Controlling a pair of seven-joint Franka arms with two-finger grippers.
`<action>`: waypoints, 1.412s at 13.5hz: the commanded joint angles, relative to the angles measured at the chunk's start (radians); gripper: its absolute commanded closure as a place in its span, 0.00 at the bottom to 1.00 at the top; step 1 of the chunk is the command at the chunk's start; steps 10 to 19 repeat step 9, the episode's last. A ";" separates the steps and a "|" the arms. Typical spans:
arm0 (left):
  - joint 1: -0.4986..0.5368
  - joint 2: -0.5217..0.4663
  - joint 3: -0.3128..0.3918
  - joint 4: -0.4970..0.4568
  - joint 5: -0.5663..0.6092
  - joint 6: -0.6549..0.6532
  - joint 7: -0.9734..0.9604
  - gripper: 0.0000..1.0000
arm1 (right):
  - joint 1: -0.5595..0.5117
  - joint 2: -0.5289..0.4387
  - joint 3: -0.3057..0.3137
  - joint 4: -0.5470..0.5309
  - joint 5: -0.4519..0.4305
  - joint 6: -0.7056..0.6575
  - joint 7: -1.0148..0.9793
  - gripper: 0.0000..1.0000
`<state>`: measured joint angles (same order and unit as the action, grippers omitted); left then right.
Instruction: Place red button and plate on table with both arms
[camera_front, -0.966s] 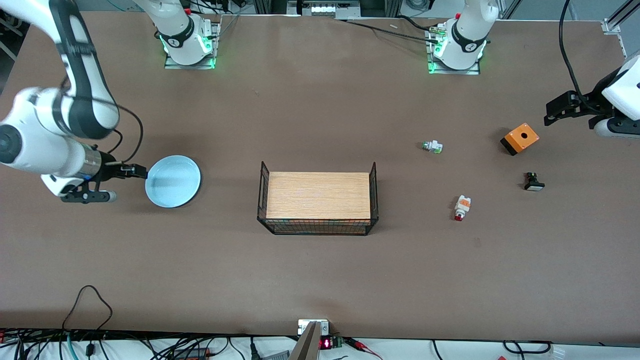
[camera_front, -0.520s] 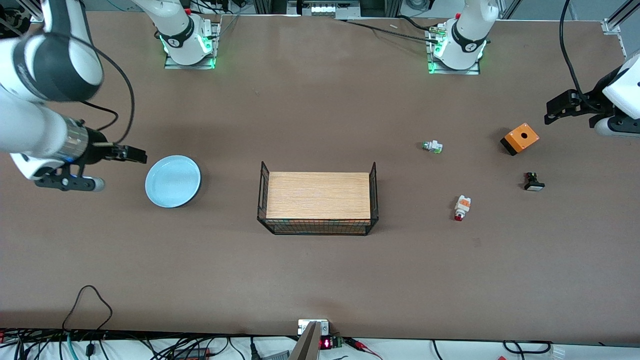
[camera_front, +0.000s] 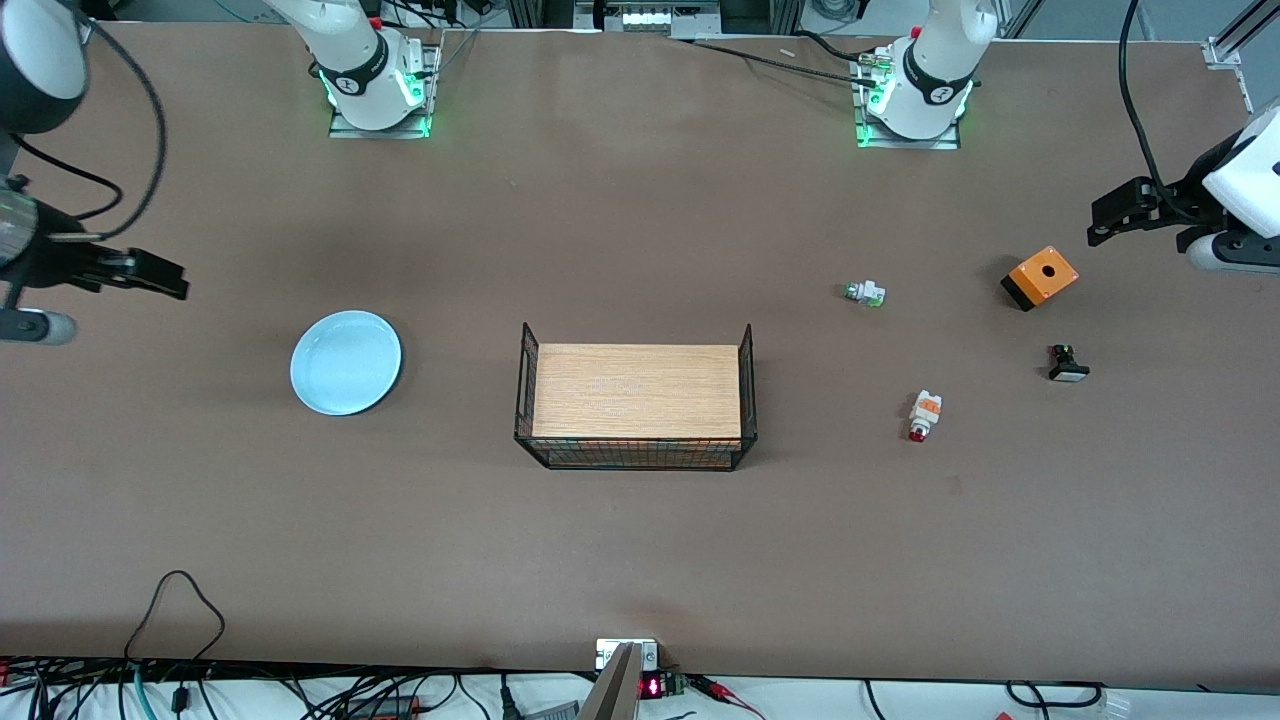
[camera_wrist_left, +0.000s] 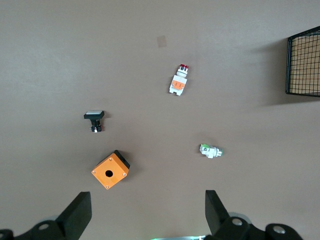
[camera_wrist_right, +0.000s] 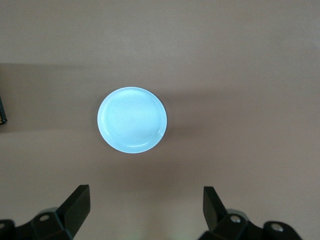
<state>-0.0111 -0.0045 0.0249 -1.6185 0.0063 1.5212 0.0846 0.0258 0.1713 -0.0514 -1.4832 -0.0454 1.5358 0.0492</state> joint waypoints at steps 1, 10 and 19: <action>0.008 0.003 -0.008 0.020 0.017 -0.013 0.020 0.00 | 0.000 -0.132 -0.001 -0.176 -0.010 0.090 -0.023 0.00; 0.007 0.003 -0.010 0.020 0.018 -0.013 0.020 0.00 | -0.004 -0.196 -0.004 -0.190 0.018 0.037 -0.052 0.00; 0.007 0.003 -0.010 0.020 0.018 -0.013 0.020 0.00 | -0.004 -0.196 -0.004 -0.190 0.018 0.037 -0.052 0.00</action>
